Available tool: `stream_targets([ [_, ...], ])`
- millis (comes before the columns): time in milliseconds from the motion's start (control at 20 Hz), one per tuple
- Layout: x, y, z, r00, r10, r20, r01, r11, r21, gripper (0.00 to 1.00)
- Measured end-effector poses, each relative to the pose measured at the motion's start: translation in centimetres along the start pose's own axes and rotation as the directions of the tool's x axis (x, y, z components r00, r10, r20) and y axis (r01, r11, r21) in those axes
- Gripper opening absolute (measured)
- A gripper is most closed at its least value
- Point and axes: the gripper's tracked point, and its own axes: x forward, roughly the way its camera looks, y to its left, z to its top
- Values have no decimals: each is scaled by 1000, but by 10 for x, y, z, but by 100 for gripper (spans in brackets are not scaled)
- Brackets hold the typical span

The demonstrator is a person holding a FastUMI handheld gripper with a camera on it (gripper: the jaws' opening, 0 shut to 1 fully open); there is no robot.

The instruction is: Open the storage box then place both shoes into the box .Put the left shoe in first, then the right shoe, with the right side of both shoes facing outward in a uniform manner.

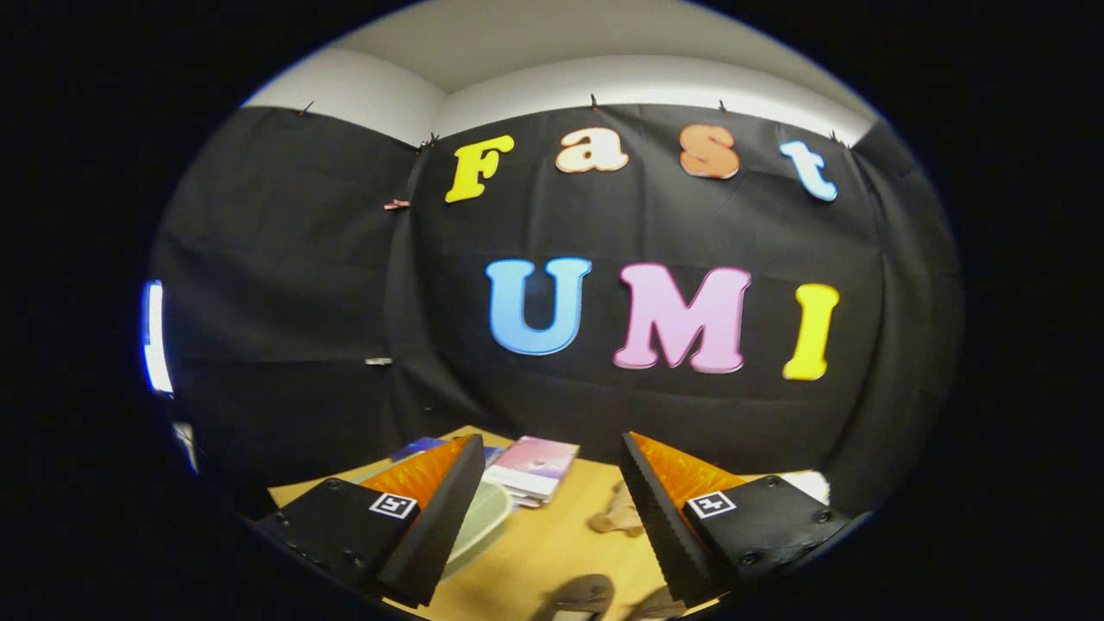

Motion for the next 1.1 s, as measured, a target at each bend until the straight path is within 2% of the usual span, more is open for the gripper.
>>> stream_targets([
  [100,12,17,-27,989,130,-68,-117,979,169,98],
  [200,17,26,-44,966,229,-119,-176,922,346,98],
  [350,32,28,-85,926,329,-186,-160,786,597,98],
  [500,53,22,-134,880,400,-255,-76,650,756,98],
  [700,66,37,-187,812,517,-271,20,439,898,97],
  [800,76,51,-208,785,567,-250,36,360,932,96],
  [900,82,61,-222,767,602,-220,46,291,956,96],
  [1100,88,74,-250,731,650,-208,66,237,969,95],
])
